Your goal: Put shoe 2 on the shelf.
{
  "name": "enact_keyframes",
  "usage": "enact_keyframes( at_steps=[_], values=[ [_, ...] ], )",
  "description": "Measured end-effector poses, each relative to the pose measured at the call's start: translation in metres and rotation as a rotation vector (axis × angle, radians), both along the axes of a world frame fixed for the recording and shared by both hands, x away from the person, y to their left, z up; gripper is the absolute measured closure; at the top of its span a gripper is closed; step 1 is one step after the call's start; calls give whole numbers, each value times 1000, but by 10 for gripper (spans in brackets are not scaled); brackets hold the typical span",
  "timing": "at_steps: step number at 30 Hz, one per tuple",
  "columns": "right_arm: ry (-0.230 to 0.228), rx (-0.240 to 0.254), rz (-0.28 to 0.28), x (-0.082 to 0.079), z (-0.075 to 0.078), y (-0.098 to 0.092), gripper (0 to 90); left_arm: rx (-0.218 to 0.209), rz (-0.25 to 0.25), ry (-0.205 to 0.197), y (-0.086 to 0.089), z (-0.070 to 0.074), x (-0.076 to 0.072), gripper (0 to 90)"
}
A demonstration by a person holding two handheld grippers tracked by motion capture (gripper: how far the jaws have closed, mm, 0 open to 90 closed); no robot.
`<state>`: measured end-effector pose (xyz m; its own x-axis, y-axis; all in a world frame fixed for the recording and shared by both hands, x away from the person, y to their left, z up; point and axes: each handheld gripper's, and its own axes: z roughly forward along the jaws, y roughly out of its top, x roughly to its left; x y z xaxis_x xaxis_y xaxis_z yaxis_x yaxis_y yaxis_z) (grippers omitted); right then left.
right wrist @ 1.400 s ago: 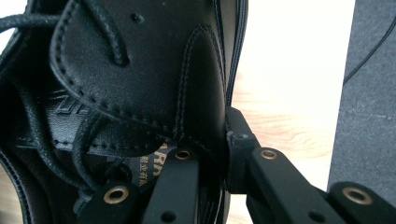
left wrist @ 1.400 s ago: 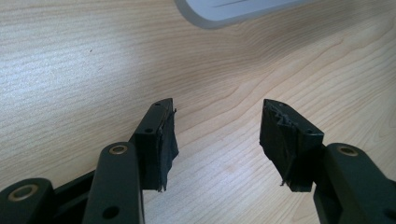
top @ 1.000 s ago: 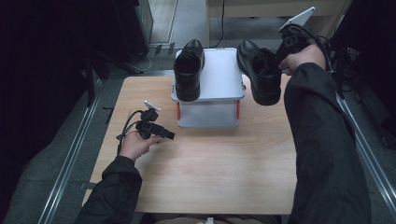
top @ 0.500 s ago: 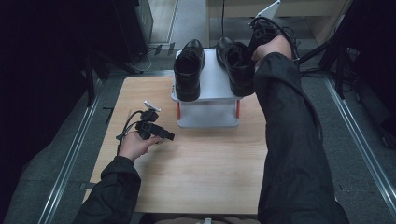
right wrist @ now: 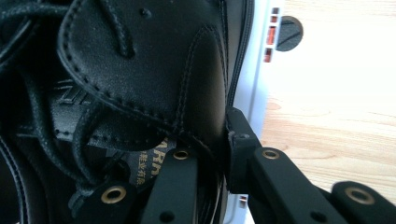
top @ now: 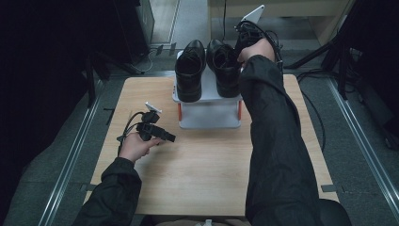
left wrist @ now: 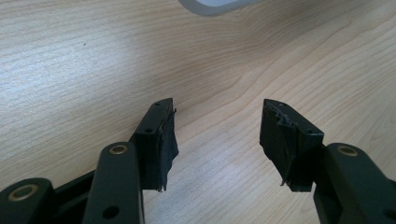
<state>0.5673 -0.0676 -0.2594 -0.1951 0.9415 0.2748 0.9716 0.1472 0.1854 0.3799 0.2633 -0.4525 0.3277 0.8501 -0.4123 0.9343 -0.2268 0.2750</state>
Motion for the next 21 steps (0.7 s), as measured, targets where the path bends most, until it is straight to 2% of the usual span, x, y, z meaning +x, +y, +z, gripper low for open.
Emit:
enact_keyframes(
  at_steps=[4,9,11,21],
  values=[
    [3,3,1,-3,1,4,824,1,0,-2,-1,0,0,451],
    [-5,19,39,-11,0,11,775,11,1,1,-2,-1,0,451],
    [2,33,42,-14,-1,12,758,16,2,2,-3,-2,0,451],
    [25,44,60,-21,-3,24,689,20,-1,3,-4,-2,0,451]
  ],
)
